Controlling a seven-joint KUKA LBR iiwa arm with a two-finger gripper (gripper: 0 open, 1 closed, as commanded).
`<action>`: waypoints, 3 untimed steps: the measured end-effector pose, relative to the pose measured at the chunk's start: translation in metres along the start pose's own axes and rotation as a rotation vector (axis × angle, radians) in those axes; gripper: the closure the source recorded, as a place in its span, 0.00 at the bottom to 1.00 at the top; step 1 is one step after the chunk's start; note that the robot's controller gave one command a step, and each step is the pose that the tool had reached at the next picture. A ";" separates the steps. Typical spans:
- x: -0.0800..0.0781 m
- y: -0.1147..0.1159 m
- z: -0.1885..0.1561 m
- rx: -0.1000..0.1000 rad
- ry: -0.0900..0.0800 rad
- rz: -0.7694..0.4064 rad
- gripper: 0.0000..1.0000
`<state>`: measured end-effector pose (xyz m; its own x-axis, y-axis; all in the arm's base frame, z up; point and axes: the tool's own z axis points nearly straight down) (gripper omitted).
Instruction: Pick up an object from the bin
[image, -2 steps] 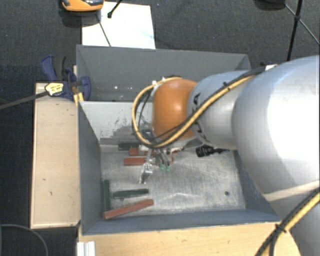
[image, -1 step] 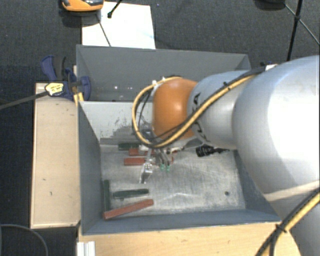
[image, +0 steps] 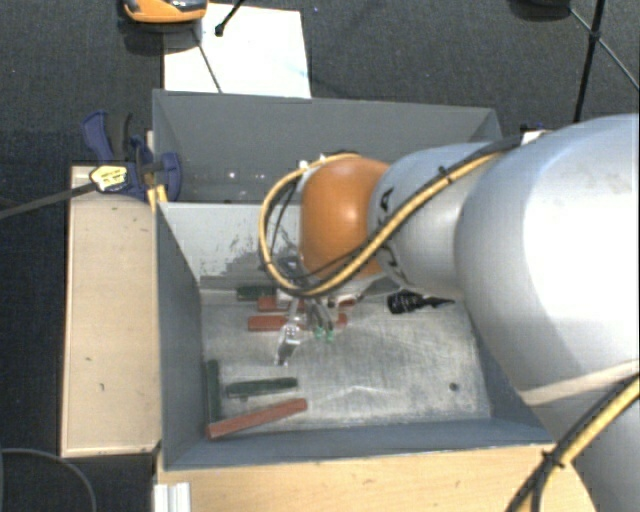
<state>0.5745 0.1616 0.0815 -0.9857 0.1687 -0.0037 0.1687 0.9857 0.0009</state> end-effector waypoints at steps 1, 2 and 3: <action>-0.003 0.013 0.001 -0.009 -0.017 -0.022 1.00; -0.003 0.013 0.001 -0.009 -0.017 -0.022 1.00; 0.003 0.013 -0.201 0.000 0.004 -0.030 1.00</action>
Offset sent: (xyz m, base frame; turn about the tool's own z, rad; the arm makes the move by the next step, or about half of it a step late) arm 0.0000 0.0000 0.0000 0.0000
